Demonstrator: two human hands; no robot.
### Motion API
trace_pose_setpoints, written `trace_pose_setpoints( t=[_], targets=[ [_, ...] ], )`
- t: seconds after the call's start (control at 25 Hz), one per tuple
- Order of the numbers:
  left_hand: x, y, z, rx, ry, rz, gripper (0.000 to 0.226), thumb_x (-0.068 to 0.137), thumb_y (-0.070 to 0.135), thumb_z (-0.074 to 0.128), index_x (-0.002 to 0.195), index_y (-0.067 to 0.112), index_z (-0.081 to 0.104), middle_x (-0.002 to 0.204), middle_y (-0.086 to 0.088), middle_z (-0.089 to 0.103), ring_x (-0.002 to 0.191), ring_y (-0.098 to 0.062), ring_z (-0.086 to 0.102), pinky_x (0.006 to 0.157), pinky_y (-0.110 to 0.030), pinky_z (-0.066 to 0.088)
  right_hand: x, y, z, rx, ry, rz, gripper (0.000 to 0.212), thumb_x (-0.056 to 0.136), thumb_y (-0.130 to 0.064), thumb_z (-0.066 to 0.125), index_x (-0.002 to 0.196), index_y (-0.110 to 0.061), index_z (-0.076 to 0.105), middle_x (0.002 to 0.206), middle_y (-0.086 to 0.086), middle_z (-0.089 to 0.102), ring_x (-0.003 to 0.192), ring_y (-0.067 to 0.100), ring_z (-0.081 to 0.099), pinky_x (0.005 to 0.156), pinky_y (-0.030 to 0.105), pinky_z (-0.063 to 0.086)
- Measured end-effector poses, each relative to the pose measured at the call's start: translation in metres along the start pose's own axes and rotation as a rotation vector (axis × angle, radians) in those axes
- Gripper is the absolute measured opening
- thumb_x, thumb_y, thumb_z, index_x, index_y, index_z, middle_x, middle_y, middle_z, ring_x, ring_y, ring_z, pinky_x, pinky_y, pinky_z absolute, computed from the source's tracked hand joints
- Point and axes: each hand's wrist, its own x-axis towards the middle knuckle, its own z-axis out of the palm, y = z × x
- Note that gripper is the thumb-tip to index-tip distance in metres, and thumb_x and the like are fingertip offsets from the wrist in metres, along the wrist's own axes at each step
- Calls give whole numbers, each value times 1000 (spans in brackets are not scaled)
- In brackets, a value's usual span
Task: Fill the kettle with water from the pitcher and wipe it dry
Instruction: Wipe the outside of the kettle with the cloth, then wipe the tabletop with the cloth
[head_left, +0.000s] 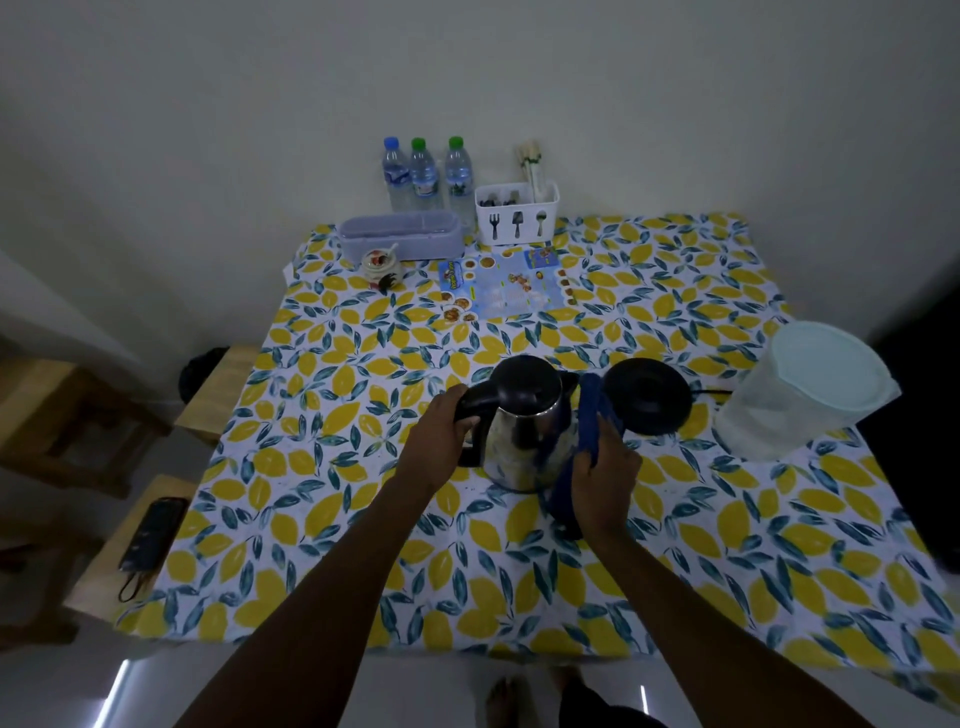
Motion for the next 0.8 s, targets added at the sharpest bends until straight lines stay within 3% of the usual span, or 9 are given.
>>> trace_pose_setpoints(
  t=[0.08,0.16,0.32,0.44,0.64,0.8],
  targets=[
    [12,5,1,0,47,-23,39,99,26,45,136,14,40,119,-15,54,102,-32,54,80,-37,45,11,7,-3,-220,-107,65,52,94,-20,46,145,-16,36,145,14,44,114,42,45,81,52,48],
    [24,8,4,-12,95,-52,37,99,23,45,135,13,40,118,-17,54,100,-34,56,75,-36,44,20,15,-2,-383,-244,64,56,95,-22,48,148,-18,29,157,8,27,127,42,34,91,56,45],
    [44,14,10,-13,130,-101,39,99,21,45,136,10,39,119,-21,54,98,-36,56,72,-33,40,34,37,17,-592,-541,77,69,96,-35,45,152,-30,5,162,6,5,141,40,18,99,56,40],
    [52,9,15,-5,124,-140,41,100,22,45,138,11,37,122,-22,53,102,-37,56,75,-37,43,33,46,31,-607,-687,83,65,95,-54,34,150,-40,2,162,5,-7,145,38,3,106,59,26],
    [37,-2,15,-37,71,-145,58,99,9,40,150,22,15,147,-15,37,123,-31,48,88,-39,45,24,56,35,-609,-625,17,54,97,-48,28,148,-43,13,163,3,-1,145,37,5,107,61,24],
    [-12,-28,31,57,-47,-332,69,98,6,39,152,21,-1,156,-13,27,113,-37,57,87,-47,52,-3,50,41,-655,-646,-103,55,97,-46,31,149,-39,15,162,5,3,144,39,10,105,61,27]
  ],
)
